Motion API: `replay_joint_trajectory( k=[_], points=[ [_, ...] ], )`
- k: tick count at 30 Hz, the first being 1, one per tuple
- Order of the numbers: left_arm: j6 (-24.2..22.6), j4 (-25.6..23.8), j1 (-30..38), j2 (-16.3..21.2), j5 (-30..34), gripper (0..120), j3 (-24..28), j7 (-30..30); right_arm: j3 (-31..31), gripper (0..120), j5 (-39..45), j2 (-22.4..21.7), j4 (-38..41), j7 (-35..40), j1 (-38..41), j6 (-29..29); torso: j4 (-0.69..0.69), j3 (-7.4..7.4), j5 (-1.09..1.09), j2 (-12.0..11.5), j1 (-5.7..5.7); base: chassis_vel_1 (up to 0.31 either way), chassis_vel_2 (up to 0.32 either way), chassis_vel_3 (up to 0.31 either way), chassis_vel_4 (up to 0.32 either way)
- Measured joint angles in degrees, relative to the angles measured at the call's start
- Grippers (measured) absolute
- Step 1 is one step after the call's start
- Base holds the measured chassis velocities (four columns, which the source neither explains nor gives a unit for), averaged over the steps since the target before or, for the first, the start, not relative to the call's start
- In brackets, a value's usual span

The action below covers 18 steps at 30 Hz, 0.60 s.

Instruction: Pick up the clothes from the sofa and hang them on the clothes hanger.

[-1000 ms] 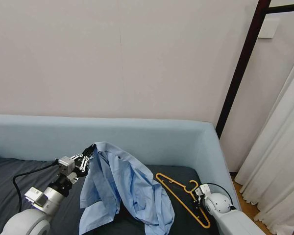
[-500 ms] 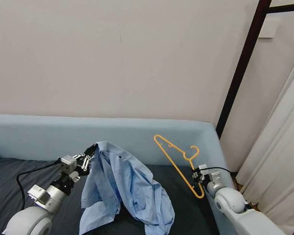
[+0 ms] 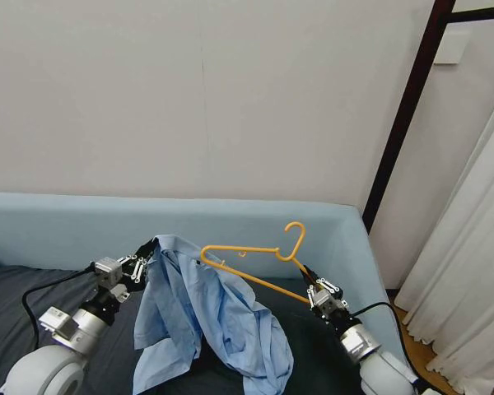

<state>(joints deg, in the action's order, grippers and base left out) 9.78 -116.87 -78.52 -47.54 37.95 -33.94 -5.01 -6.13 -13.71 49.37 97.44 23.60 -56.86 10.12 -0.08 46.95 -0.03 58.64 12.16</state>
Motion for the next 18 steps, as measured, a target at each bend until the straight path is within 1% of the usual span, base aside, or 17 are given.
replay_joint_trajectory(
  k=[3, 4, 6, 8, 10, 11, 13, 18],
  points=[
    [-0.45, -0.48, -0.05, -0.32, 0.27, 0, 0.02, 0.44, -3.22, 5, -7.33, -0.02, 1.37, 4.55, -0.33, -3.54, 0.00, 0.00, 0.00, 0.00, 0.00, 0.000, 0.000, 0.000, 0.000],
    [-0.45, -0.48, -0.05, -0.32, 0.27, 0, 0.02, 0.44, -3.22, 5, -7.33, -0.02, 1.37, 4.55, -0.33, -3.54, 0.00, 0.00, 0.00, 0.00, 0.00, 0.000, 0.000, 0.000, 0.000],
    [-0.87, -1.12, -0.14, -0.66, 0.64, 0, 0.23, 0.79, -5.05, 5, -12.72, 0.16, 1.73, 6.35, -0.29, -6.37, 0.01, 0.00, 0.00, 0.00, 0.00, 0.000, 0.000, 0.000, 0.000],
    [-1.10, -1.69, -0.23, -1.05, 0.70, 0, 0.57, 0.98, -7.42, 5, -15.39, 0.35, 1.74, 8.19, 0.18, -10.19, 0.00, 0.00, 0.00, 0.00, -0.01, 0.000, 0.000, 0.000, 0.000],
    [-1.19, -2.03, -0.30, -1.39, 0.53, 0, 0.99, 1.09, -10.12, 5, -15.36, 0.41, 2.07, 10.11, 0.82, -14.69, 0.00, 0.00, 0.00, 0.00, 0.00, 0.000, 0.000, 0.000, 0.000],
    [-1.19, -2.03, -0.30, -1.39, 0.53, 0, 0.99, 1.09, -10.12, 5, -15.36, 0.41, 2.07, 10.11, 0.82, -14.69, 0.00, 0.00, 0.00, 0.00, 0.00, 0.000, 0.000, 0.000, 0.000],
    [-1.29, -2.33, -0.50, -1.62, 0.39, 0, 1.38, 1.27, -12.45, 5, -14.72, 0.49, 3.01, 11.25, 1.41, -18.08, 0.00, 0.00, 0.00, 0.00, 0.00, 0.000, 0.000, 0.000, 0.000],
    [-1.35, -2.64, -0.71, -1.77, -0.02, 0, 2.05, 1.35, -15.14, 5, -11.65, 0.59, 5.44, 12.60, 2.22, -21.32, 0.01, 0.00, 0.00, 0.00, 0.00, 0.000, 0.000, 0.000, 0.000]
  ],
)
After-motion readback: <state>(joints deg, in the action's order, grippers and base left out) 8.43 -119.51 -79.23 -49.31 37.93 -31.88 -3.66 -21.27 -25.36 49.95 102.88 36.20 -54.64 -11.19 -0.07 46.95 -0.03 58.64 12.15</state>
